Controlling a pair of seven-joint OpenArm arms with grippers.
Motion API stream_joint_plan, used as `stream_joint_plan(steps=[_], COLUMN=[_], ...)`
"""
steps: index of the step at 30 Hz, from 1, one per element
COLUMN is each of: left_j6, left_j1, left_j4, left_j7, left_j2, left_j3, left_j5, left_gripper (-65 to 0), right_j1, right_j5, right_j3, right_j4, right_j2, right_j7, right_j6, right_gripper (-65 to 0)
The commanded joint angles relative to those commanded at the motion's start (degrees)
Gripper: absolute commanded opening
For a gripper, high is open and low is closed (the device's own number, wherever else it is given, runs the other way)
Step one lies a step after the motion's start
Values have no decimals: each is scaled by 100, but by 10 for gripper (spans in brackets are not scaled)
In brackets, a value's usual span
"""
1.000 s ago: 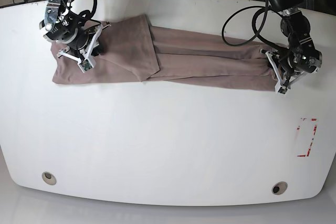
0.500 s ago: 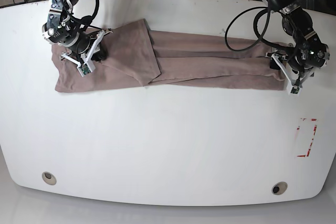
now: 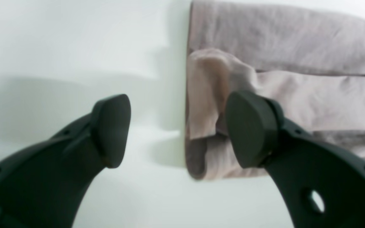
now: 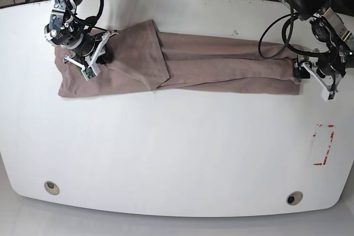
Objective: Fold the T-shirt properly
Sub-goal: 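Fold the pinched end with the right gripper toward the shirt's middle, then grasp the opposite shirt end with the left gripper and fold it inward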
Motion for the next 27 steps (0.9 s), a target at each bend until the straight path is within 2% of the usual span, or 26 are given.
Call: stream_joint_plan(steps=[5, 11, 19, 24, 27], left_j6=[0, 0, 0, 0, 0], left_j1=[-9, 44, 440, 615, 633], left_j4=[-659, -475, -18, 413, 510], left_j7=[-185, -26, 70, 70, 70], left_j2=[-149, -114, -105, -114, -114], left_j3=[-9, 70, 976, 1336, 1459], left_j5=[-70, -105, -809, -976, -967], left_gripper=[-185, -185, -190, -271, -368], right_j1=[0, 9, 9, 18, 26], right_j5=[0, 0, 9, 9, 9], right_j3=[0, 0, -62, -202, -211], right_j4=[0, 9, 9, 9, 9], right_j2=[0, -9, -18, -18, -18], right_j7=[0, 0, 0, 0, 0], right_j6=[0, 0, 0, 0, 0], right_gripper=[-569, -569, -569, -569, -569])
